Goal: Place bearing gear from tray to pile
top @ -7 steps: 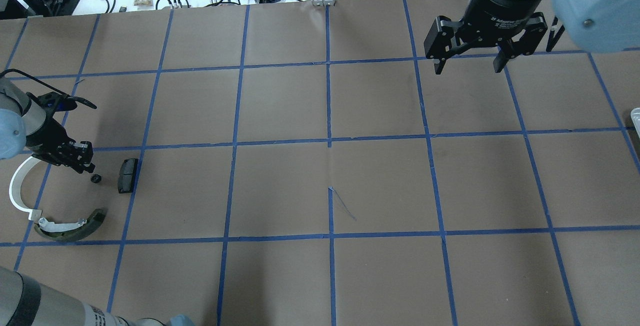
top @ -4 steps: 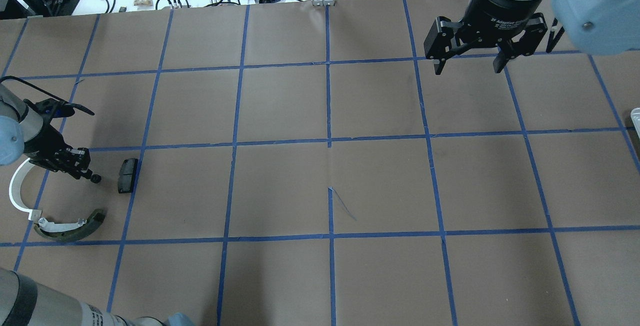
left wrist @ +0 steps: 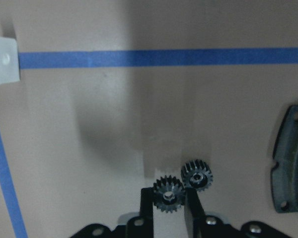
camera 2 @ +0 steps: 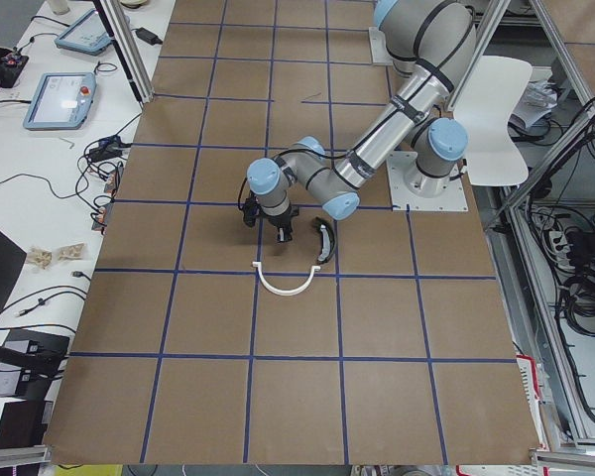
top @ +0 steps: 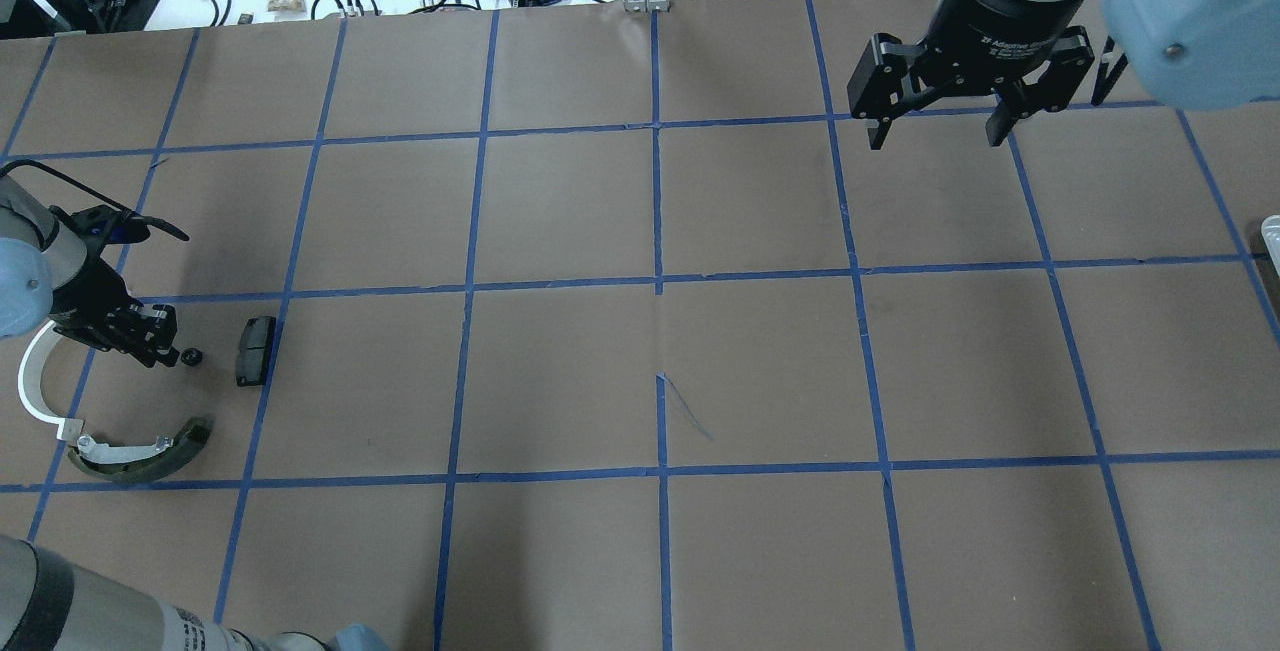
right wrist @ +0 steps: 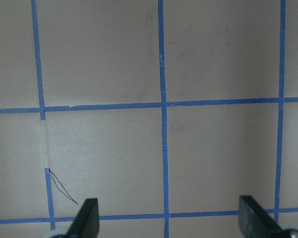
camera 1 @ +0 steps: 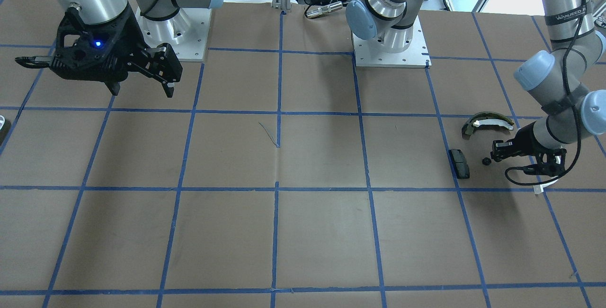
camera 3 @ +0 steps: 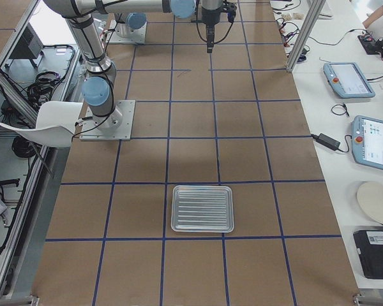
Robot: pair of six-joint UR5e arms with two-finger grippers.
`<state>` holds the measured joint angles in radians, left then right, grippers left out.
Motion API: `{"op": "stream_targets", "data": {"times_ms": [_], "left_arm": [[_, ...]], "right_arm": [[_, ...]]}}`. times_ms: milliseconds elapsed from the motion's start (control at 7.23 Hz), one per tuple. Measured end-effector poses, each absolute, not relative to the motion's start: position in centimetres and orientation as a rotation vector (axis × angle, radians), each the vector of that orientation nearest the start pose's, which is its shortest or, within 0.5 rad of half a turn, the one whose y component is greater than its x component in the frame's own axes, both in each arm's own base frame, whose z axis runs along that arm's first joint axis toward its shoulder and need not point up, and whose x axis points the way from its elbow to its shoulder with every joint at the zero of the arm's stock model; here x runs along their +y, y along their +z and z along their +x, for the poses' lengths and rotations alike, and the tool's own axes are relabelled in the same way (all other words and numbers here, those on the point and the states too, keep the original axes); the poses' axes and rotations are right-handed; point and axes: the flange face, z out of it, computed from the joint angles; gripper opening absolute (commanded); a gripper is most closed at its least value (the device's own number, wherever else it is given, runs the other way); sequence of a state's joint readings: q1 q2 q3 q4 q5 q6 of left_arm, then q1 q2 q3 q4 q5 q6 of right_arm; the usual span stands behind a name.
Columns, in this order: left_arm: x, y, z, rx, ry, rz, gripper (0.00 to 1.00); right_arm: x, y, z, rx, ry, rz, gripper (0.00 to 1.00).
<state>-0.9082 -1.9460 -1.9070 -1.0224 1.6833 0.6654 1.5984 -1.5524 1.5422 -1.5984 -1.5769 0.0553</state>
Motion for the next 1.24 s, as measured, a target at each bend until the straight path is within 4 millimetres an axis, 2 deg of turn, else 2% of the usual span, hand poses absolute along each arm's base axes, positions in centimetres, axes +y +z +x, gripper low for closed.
{"op": "stream_targets", "data": {"times_ms": [138,277,553,830,968,1106,1245], "left_arm": [[-49.7,18.7,23.3,3.136,0.319,0.019,0.57],[-49.6,18.5,23.3,3.136,0.325,0.017,0.98],[-49.8,18.4,23.5,3.135,0.329,0.013,1.00],[-50.4,19.6,23.3,3.124,0.305,0.007,1.00],[-51.4,21.2,22.5,3.113,0.276,-0.009,1.00],[-53.0,23.7,20.5,3.098,0.245,-0.024,1.00],[-54.6,26.9,17.1,3.086,0.221,-0.039,1.00]], "right_arm": [[-50.0,49.6,14.7,3.145,-0.060,0.044,1.00],[-50.0,49.6,14.7,3.145,-0.062,0.043,1.00],[-50.0,49.6,14.7,3.145,-0.069,0.042,1.00],[-50.1,49.6,14.7,3.146,-0.069,0.042,1.00],[-50.1,49.5,14.7,3.145,-0.070,0.043,1.00],[-50.1,49.5,14.7,3.145,-0.070,0.043,1.00],[-50.1,49.5,14.6,3.146,-0.070,0.044,1.00]]}}
